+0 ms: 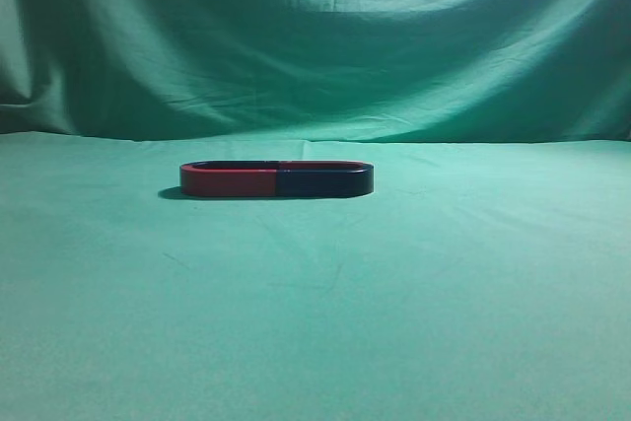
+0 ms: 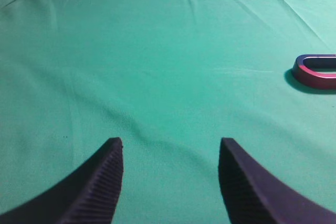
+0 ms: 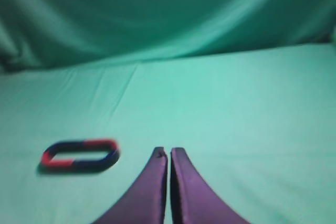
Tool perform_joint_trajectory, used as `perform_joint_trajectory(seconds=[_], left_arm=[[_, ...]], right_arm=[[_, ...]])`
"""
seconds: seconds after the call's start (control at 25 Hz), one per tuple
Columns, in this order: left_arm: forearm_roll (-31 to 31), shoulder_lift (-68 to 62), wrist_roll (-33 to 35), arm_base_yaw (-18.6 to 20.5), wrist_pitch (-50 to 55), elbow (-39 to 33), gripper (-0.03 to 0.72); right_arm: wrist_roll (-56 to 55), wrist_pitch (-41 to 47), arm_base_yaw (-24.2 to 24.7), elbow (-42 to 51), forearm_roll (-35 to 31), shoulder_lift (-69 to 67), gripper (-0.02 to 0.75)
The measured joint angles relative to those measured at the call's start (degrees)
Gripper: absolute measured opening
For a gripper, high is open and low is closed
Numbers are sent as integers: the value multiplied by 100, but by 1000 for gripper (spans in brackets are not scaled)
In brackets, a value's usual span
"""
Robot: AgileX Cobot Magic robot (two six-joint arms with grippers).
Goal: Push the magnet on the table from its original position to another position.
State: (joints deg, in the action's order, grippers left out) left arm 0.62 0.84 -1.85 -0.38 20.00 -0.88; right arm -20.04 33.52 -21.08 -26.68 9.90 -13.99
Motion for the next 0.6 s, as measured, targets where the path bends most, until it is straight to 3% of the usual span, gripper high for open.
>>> perform_joint_trajectory(seconds=[0.28, 0.6], left_arm=[[0, 0, 0, 0, 0, 0, 372], [0, 0, 0, 0, 0, 0, 372]], right_arm=[[-11, -1543, 1164, 1714, 731, 1098, 0], [-11, -1740, 1658, 2807, 817, 1450, 0]])
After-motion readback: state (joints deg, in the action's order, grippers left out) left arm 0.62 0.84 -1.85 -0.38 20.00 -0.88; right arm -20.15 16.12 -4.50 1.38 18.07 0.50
